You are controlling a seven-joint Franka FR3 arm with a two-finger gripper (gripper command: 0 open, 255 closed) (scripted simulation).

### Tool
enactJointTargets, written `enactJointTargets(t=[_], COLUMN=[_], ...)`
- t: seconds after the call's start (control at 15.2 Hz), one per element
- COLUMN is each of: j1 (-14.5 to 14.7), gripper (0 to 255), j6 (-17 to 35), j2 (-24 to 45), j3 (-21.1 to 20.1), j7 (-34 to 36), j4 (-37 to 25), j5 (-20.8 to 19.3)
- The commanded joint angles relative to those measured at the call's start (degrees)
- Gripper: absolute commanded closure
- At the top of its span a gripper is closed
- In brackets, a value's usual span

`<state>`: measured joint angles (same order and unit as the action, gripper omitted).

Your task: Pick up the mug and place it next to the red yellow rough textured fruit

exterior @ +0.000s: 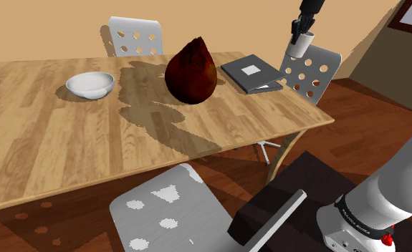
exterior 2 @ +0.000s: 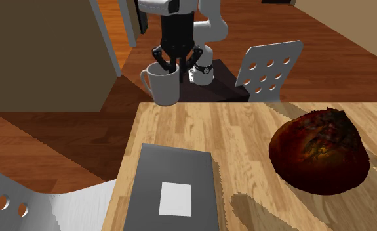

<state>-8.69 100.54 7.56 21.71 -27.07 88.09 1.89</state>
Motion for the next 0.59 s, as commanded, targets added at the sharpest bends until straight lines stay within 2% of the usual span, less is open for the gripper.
enactJointTargets(t=[0.0,0.53], j1=[-0.15,-0.79], gripper=[255,255], j6=[-1.58,-8.53], j2=[0.26,2.25], j3=[0.08,0.31], j7=[-0.17,-0.65], j4=[-1.81,-10.62], j5=[0.12,0.93])
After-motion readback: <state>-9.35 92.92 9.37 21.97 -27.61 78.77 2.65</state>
